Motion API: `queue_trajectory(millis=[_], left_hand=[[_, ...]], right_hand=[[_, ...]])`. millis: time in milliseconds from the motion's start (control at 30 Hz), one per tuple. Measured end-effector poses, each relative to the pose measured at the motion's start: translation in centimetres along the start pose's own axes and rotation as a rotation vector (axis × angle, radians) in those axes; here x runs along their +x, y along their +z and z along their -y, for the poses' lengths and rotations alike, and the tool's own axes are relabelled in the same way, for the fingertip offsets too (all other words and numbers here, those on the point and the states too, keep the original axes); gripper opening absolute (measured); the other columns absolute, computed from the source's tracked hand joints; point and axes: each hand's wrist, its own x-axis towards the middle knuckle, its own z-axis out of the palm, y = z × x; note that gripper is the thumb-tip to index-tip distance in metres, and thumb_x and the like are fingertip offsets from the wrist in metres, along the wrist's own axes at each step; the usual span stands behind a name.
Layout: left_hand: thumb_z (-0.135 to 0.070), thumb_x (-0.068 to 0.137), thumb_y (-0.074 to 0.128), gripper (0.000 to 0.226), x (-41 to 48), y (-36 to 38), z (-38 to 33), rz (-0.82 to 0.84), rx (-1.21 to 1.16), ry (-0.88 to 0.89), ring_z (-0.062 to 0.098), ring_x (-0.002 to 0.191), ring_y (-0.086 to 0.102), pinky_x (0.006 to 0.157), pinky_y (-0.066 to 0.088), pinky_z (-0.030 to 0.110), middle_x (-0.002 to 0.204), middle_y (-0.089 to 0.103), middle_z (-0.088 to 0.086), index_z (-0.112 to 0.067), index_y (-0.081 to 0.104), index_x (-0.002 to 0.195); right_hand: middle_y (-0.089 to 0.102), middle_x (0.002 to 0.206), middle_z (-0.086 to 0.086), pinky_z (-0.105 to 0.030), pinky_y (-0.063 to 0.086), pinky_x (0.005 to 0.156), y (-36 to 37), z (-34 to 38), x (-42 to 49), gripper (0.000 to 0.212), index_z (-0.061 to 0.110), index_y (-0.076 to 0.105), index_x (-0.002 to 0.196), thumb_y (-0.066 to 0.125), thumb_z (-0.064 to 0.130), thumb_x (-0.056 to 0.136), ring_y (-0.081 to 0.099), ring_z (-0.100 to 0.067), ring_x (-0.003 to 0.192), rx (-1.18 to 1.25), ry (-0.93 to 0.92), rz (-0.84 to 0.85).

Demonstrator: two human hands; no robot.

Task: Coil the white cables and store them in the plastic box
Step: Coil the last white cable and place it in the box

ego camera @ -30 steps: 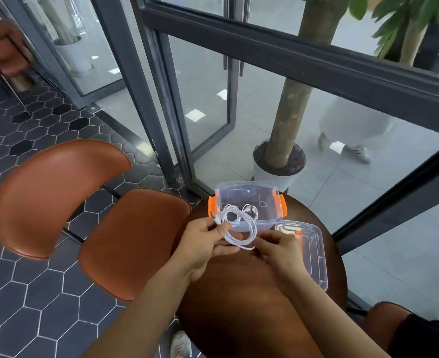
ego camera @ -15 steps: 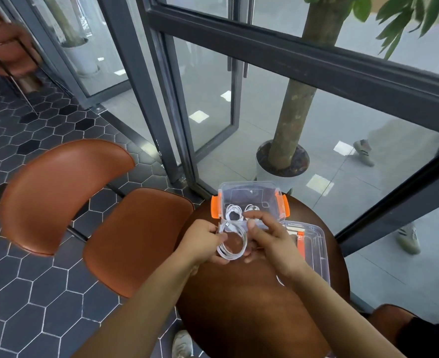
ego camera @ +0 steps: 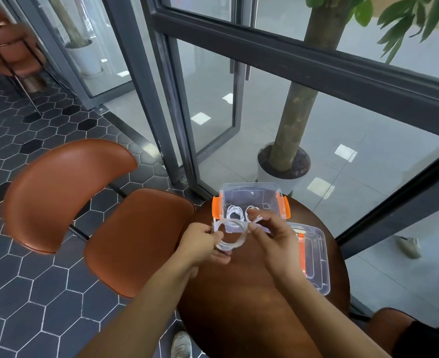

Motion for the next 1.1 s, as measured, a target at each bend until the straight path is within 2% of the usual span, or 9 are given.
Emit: queue_trajectory(millis=[133, 267, 367, 533, 667, 733, 833, 1000, 1100], left_hand=[[-0.004, 0.101, 0.053, 0.014, -0.2, 0.3, -0.8, -0.025, -0.23, 0.007, 0.032, 0.073, 0.073, 0.06, 0.063, 0.034, 0.085, 0.072, 0.024, 0.005, 0.063, 0.1], [-0.005, 0.102, 0.051, 0.014, -0.2, 1.5, -1.7, -0.026, -0.186, 0.181, 0.027, 0.062, 0.073, 0.056, 0.061, 0.03, 0.073, 0.073, 0.017, 0.0, 0.064, 0.099], [-0.005, 0.102, 0.051, 0.014, -0.1, 2.1, -1.4, -0.026, -0.073, 0.284, 0.025, 0.06, 0.072, 0.057, 0.061, 0.03, 0.075, 0.072, 0.017, 0.002, 0.063, 0.102], [-0.009, 0.101, 0.054, 0.018, 0.1, 2.1, -0.8, -0.019, 0.079, 0.341, 0.032, 0.069, 0.075, 0.065, 0.063, 0.038, 0.087, 0.073, 0.023, 0.005, 0.063, 0.107], [-0.009, 0.101, 0.054, 0.017, 0.2, 2.1, -0.9, 0.031, 0.153, 0.367, 0.032, 0.069, 0.075, 0.07, 0.063, 0.045, 0.09, 0.072, 0.024, 0.002, 0.064, 0.109], [-0.011, 0.101, 0.054, 0.016, 0.3, 1.9, -1.0, 0.035, 0.191, 0.365, 0.03, 0.069, 0.075, 0.068, 0.063, 0.041, 0.09, 0.073, 0.022, -0.002, 0.064, 0.11], [-0.01, 0.102, 0.053, 0.017, 0.2, 1.6, -0.9, 0.031, 0.213, 0.335, 0.032, 0.068, 0.075, 0.062, 0.063, 0.036, 0.089, 0.072, 0.026, 0.0, 0.063, 0.11], [-0.009, 0.101, 0.053, 0.016, 0.0, 1.4, -0.6, 0.022, 0.28, 0.279, 0.038, 0.066, 0.073, 0.063, 0.063, 0.046, 0.086, 0.07, 0.028, 0.002, 0.064, 0.106], [-0.011, 0.1, 0.056, 0.015, -0.1, 1.5, -0.6, 0.002, 0.335, 0.26, 0.037, 0.063, 0.073, 0.062, 0.063, 0.047, 0.081, 0.069, 0.025, 0.001, 0.065, 0.096]], right_hand=[[0.079, 0.096, -0.012, -0.038, 0.061, 0.083, -0.5, 1.5, -1.0, 0.006, 0.003, 0.067, 0.097, 0.064, 0.0, 0.094, 0.075, -0.027, 0.096, 0.314, 0.165, -0.144], [0.077, 0.09, -0.016, -0.036, 0.061, 0.077, -1.0, 1.8, -0.1, 0.011, 0.006, 0.066, 0.089, 0.06, 0.001, 0.097, 0.075, -0.029, 0.088, 0.576, 0.355, -0.341], [0.074, 0.087, -0.018, -0.033, 0.063, 0.068, -1.2, 0.8, 1.4, 0.006, -0.002, 0.064, 0.1, 0.06, 0.001, 0.097, 0.074, -0.028, 0.08, 0.653, 0.496, -0.364], [0.074, 0.082, -0.015, -0.037, 0.062, 0.065, -1.7, -0.9, 3.1, 0.009, 0.004, 0.067, 0.099, 0.071, 0.006, 0.091, 0.071, -0.024, 0.067, 0.46, 0.632, -0.231], [0.077, 0.089, -0.019, -0.033, 0.059, 0.065, -2.5, -1.4, 3.9, 0.011, 0.005, 0.077, 0.097, 0.074, 0.012, 0.089, 0.071, -0.022, 0.07, 0.235, 0.623, 0.013], [0.076, 0.086, -0.018, -0.032, 0.059, 0.066, -2.9, -0.7, 3.9, 0.009, 0.006, 0.078, 0.093, 0.071, 0.01, 0.091, 0.07, -0.022, 0.071, 0.259, 0.623, 0.167], [0.076, 0.097, -0.02, -0.04, 0.06, 0.082, -3.4, -0.3, 3.7, 0.015, 0.002, 0.076, 0.103, 0.064, 0.008, 0.095, 0.073, -0.027, 0.084, 0.357, 0.629, 0.343], [0.074, 0.109, -0.023, -0.039, 0.058, 0.081, -2.5, -1.0, 2.7, 0.037, -0.004, 0.072, 0.112, 0.06, 0.028, 0.098, 0.071, -0.03, 0.094, 0.455, 0.648, 0.351], [0.073, 0.112, -0.024, -0.046, 0.056, 0.093, -2.6, -1.4, 2.0, 0.036, 0.0, 0.074, 0.111, 0.068, 0.031, 0.094, 0.071, -0.034, 0.102, 0.438, 0.639, 0.401]])
